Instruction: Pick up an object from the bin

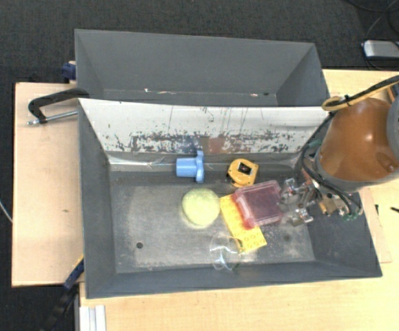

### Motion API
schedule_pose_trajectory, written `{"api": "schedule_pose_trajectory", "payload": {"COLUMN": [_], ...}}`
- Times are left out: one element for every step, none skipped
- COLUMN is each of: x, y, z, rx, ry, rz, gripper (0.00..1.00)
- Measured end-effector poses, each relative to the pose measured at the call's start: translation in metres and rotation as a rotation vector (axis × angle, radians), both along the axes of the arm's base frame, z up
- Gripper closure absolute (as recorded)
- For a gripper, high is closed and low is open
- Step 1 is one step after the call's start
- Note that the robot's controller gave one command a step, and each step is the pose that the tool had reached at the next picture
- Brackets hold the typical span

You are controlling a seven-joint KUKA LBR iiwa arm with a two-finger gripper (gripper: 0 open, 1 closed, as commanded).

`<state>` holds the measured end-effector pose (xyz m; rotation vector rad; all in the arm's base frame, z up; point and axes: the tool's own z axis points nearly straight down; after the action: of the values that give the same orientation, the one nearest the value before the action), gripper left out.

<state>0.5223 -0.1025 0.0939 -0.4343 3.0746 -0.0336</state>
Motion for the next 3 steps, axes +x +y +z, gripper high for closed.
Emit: {"api": "schedule_pose_trajectory", "payload": {"x": [0.0000, 0.0000, 0.0000], "y": [0.0000, 0.0000, 0.0000], "z": [0.0000, 0.0000, 0.0000], "rx": [0.000, 0.000, 0.000], "ry": [0.000, 0.000, 0.000], "rz": [0.000, 0.000, 0.000], "gripper": [1.00, 1.00, 1.00]}}
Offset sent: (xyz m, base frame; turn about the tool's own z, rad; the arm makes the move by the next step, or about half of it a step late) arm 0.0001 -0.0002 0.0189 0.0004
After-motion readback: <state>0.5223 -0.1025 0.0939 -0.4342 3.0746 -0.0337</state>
